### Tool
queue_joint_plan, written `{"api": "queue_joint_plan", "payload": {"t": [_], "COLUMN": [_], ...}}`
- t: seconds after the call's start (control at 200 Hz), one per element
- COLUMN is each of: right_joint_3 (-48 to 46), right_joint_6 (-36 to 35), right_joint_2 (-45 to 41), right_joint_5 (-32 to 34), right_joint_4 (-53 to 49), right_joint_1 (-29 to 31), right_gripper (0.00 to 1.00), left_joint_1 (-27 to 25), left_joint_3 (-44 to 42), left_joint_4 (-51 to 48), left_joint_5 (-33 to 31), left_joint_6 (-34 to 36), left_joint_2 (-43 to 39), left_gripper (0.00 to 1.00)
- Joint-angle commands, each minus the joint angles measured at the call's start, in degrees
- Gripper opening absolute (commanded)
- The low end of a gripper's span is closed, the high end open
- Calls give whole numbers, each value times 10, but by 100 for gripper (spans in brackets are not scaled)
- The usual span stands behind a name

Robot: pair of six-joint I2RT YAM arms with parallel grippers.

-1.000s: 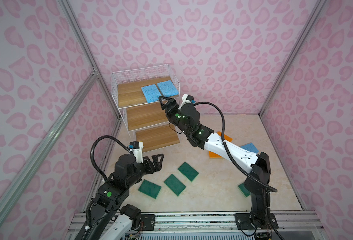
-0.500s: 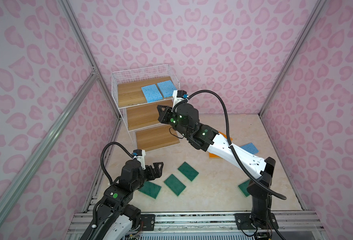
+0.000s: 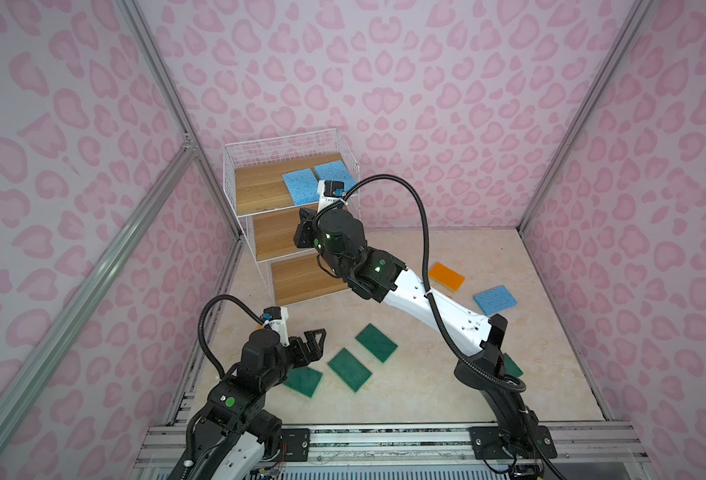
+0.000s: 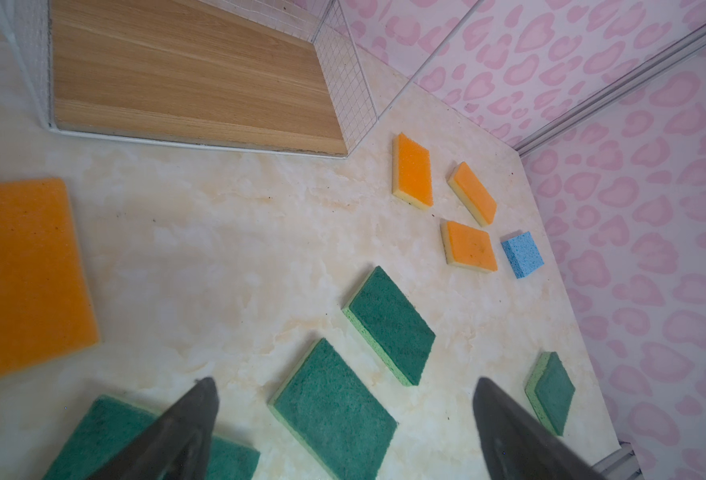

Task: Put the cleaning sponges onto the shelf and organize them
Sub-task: 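Withdraw the right gripper from the shelf and move it toward the remaining blue sponge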

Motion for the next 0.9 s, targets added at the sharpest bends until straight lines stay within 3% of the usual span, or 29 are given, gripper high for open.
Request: {"api": "queue_joint_plan", "payload": {"t": [0.0,0.21,0.6,0.78,0.9], "right_joint_3": [11,18,27,26,18], "right_joint_6": [6,58,78,79,74], "right_joint_2": [12,27,43,43,39], "right_joint_5": [4,-53,-113,-136,-167], "right_joint_4": [-3,2,31,33,24], "right_joint_1": [-9,-36,-54,-57,-60], "right_gripper": [7,6,9,14,25], "left_joint_1": [1,0,1,1,1], "left_joint_3": [-4,-4,-4,-2,0], "left_joint_4": [16,19,18,19,22], "left_joint_5": [9,9,11,11,20], "left_joint_6": [-4,-3,-3,-3,0], "left_joint_2": [-3,-3,-4,-1,7], "left_gripper": [97,97,97,97,96]}}
